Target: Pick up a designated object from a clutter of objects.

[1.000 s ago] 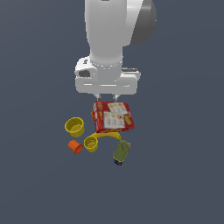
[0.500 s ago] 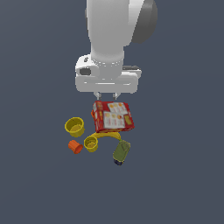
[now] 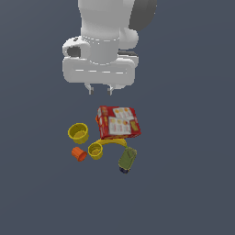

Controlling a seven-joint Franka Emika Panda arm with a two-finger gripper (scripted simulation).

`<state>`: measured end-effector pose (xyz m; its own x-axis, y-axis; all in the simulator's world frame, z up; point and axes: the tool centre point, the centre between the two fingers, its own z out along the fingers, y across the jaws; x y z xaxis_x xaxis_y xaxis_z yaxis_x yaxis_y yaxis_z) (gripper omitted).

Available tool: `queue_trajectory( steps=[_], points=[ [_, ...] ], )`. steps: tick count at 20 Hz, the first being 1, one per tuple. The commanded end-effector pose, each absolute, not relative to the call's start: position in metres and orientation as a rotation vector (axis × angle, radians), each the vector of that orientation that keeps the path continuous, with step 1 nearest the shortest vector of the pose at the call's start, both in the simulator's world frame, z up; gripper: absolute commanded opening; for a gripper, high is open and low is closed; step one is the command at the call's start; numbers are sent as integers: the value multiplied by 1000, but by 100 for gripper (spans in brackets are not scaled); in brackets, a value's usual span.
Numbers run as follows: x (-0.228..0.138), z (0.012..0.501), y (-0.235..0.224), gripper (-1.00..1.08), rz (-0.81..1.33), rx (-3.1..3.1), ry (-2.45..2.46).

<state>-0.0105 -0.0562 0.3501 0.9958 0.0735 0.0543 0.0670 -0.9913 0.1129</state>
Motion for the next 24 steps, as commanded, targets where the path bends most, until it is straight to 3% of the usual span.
queue_trajectory(
  steps=[1, 14, 24],
  points=[
    [-13, 368, -71, 28, 139, 2998, 143],
    [-46, 458, -166, 28, 397, 2840, 353],
    [-79, 481, -238, 28, 533, 2758, 509]
  ],
)
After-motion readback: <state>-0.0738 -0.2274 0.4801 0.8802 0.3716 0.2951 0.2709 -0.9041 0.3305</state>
